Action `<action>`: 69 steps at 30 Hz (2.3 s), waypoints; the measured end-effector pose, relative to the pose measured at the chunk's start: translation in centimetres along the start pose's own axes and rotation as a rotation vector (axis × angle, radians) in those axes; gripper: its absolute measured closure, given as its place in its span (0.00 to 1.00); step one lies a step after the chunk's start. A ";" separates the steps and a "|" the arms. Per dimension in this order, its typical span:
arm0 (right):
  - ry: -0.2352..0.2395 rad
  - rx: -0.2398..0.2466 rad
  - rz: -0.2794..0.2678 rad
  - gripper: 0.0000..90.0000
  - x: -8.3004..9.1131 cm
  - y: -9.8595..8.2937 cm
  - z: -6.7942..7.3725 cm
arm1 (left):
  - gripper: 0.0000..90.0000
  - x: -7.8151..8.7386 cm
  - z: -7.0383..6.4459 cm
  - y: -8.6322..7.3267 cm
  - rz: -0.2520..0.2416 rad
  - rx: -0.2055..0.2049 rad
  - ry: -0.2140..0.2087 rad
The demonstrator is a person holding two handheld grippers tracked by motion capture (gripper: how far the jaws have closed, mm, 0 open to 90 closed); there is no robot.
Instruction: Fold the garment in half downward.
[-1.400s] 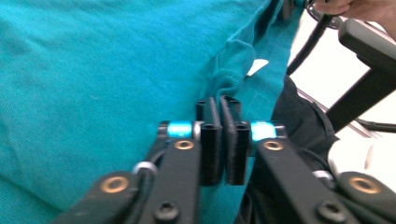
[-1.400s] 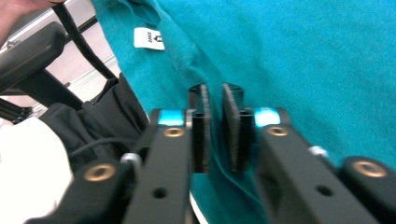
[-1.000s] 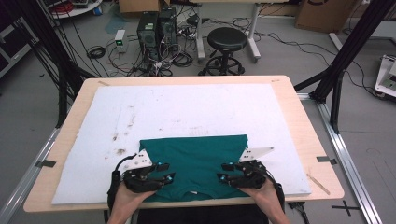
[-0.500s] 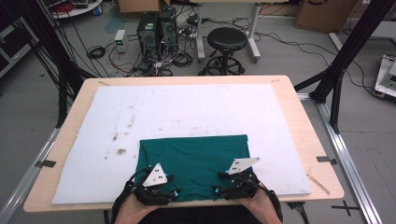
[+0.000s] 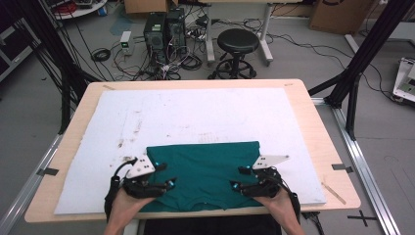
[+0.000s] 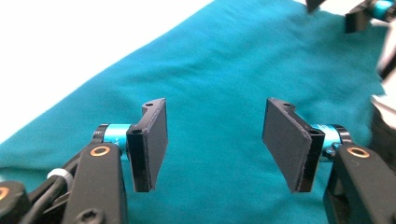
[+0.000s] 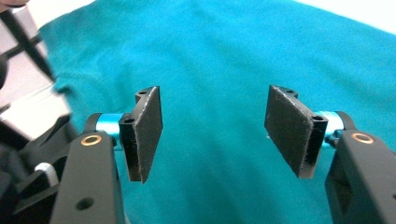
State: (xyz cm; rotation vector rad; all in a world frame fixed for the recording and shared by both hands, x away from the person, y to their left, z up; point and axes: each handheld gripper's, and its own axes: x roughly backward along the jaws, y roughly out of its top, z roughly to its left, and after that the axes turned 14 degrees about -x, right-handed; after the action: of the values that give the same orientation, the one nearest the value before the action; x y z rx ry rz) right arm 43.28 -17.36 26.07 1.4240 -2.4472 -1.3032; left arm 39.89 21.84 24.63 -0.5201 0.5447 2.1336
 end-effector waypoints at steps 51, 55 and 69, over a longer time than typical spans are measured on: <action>-0.293 -0.187 0.004 0.71 -2.1 4.6 -9.7 | 0.85 -4.2 8.8 -3.6 0.166 0.208 0.146; -0.291 -0.156 0.006 0.85 -2.3 4.4 -9.2 | 0.86 -4.2 8.7 -3.5 0.175 0.196 0.155; -0.389 -0.154 -0.023 0.87 -3.5 6.1 -10.2 | 0.86 -6.1 10.2 -2.9 0.150 0.259 0.221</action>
State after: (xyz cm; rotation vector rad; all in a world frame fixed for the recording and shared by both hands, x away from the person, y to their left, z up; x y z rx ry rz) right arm 45.11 -20.01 38.01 1.2653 -2.4783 -1.8843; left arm 43.90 25.20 35.73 -0.5868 0.9964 2.1149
